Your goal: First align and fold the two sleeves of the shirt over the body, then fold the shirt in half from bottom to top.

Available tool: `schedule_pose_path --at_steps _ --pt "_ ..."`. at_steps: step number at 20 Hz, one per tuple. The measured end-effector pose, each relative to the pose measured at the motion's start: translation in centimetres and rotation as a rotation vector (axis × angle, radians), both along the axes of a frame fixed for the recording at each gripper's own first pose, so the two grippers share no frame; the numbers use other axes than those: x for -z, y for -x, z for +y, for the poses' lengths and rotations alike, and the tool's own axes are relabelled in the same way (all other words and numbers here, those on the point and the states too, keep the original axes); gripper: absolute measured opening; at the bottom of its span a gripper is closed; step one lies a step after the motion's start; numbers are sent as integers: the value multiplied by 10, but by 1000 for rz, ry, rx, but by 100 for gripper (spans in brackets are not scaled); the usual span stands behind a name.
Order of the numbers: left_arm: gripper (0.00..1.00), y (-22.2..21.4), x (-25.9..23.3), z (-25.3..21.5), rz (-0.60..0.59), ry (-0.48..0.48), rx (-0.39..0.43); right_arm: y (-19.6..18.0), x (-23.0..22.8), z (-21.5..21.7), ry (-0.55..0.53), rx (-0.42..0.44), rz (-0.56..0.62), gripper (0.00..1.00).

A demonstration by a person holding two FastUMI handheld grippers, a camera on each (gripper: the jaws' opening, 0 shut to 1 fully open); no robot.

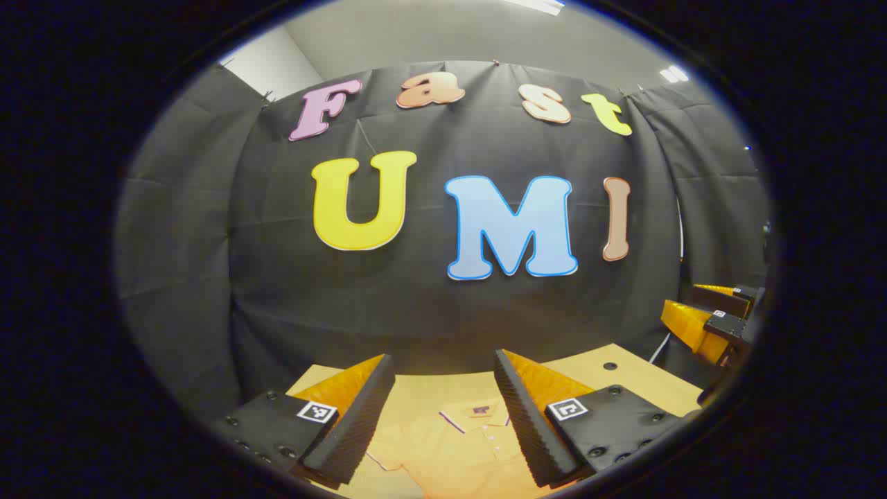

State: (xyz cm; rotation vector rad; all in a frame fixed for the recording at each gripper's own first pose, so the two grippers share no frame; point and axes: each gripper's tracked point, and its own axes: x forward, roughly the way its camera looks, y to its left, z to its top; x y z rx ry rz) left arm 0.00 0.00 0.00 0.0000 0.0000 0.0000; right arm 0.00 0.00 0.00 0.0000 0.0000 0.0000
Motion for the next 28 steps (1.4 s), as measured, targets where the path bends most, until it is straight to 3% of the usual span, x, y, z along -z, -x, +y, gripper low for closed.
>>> schedule_pose_path --at_steps 19,28 --pt "94 1 -3 3 0 -8 -38 2 8 -3 -14 -19 16 91" --pt "95 3 0 5 27 -12 -51 -14 34 -3 -17 -26 69 93"
